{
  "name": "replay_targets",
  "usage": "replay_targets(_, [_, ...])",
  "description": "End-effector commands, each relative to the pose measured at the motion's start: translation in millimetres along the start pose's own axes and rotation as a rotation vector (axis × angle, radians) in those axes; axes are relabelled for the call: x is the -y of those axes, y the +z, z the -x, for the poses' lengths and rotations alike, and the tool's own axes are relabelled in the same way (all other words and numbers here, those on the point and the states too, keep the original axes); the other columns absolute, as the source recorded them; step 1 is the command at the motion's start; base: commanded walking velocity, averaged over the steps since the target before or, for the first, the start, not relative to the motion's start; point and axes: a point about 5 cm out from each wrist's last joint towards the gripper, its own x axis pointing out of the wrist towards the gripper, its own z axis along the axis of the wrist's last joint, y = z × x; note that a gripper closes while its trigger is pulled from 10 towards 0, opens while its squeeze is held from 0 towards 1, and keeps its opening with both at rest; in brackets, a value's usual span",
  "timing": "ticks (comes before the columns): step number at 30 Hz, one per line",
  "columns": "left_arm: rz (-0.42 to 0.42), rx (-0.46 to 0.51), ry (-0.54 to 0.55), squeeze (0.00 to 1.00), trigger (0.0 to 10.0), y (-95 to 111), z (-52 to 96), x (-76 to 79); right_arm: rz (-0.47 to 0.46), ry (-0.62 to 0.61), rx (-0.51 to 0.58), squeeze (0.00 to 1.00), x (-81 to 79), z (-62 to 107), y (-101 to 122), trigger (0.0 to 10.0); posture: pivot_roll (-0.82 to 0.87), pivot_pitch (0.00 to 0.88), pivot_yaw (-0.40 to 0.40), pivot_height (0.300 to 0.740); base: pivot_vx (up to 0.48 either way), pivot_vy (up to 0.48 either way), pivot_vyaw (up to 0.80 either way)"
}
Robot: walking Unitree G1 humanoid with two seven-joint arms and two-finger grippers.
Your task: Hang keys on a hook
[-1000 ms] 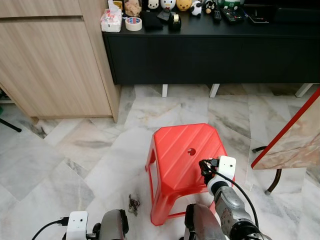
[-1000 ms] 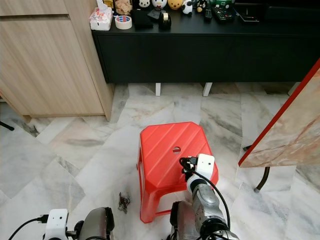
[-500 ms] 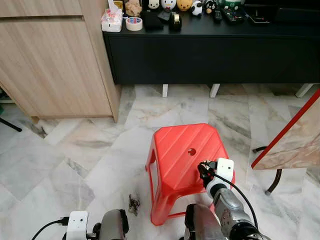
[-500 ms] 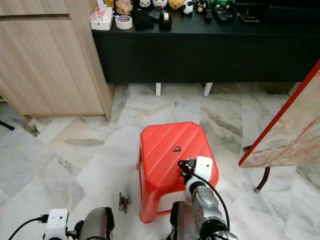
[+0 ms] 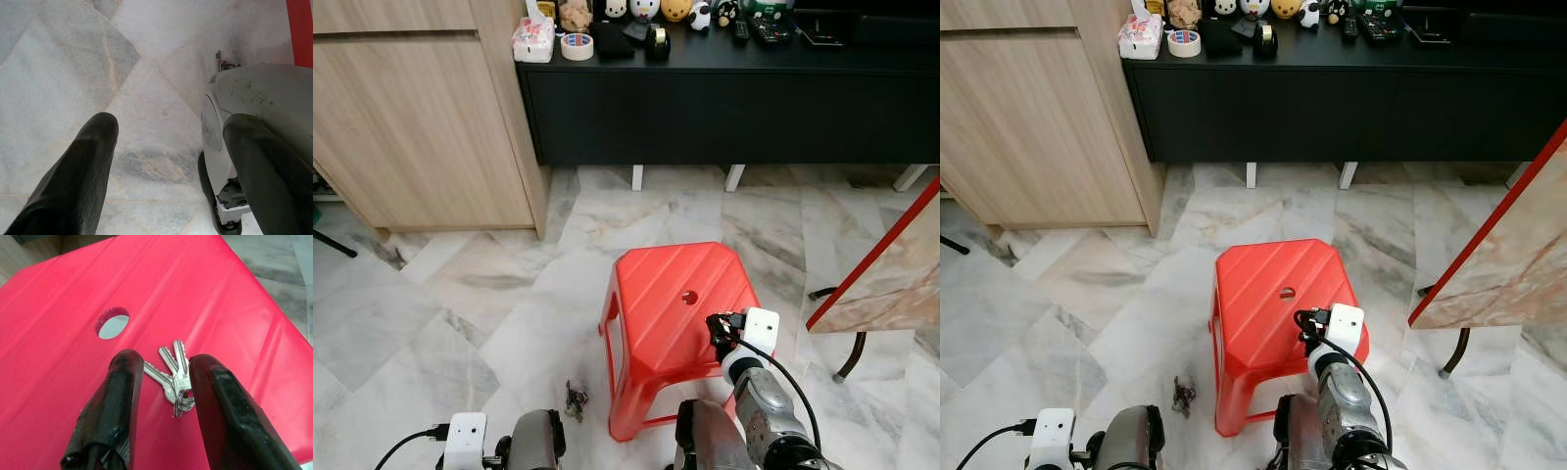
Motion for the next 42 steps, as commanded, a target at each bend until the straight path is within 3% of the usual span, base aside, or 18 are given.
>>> replay_targets(1, [-0.041,-0.118,-0.095,0.00,10.0,-29,9.5,20.2,-0.022,-0.016,0.000,0.00,4.3,2.7,-4,10.0,0.04,0.152,-0.082,0.586,0.000,0.000,0.00])
replay_targets(36, [-0.053,-0.140,-0.093,0.00,10.0,-31,9.7,19.7,0.023,-0.033,-0.119,0.00,5.8,5.3,-20,9.8,0.04,0.150,-0.082,0.586,0.000,0.000,0.00])
replay_targets(37, [-0.054,-0.141,-0.093,0.00,10.0,-31,9.9,19.2,0.028,-0.029,-0.122,0.00,4.8,4.9,-20,8.0,0.04,0.150,-0.082,0.586,0.000,0.000,0.00])
replay_targets(38, [-0.054,-0.142,-0.094,0.00,10.0,-31,10.0,19.0,0.028,-0.028,-0.122,0.00,4.5,4.8,-20,2.7,0.04,0.150,-0.082,0.586,0.000,0.000,0.00])
replay_targets(39, [-0.054,-0.142,-0.094,0.00,10.0,-31,10.0,19.0,0.028,-0.028,-0.122,0.00,4.5,4.8,-20,2.7,0.04,0.150,-0.082,0.586,0.000,0.000,0.00])
replay_targets(40, [-0.054,-0.143,-0.094,0.00,10.0,-32,10.1,19.0,0.030,-0.027,-0.123,0.00,4.3,4.7,-20,0.6,0.04,0.151,-0.082,0.586,0.000,0.000,0.00])
replay_targets(42, [-0.055,-0.143,-0.094,0.00,10.0,-32,10.1,19.1,0.034,-0.026,-0.127,0.00,4.3,4.7,-20,0.2,0.04,0.151,-0.082,0.586,0.000,0.000,0.00])
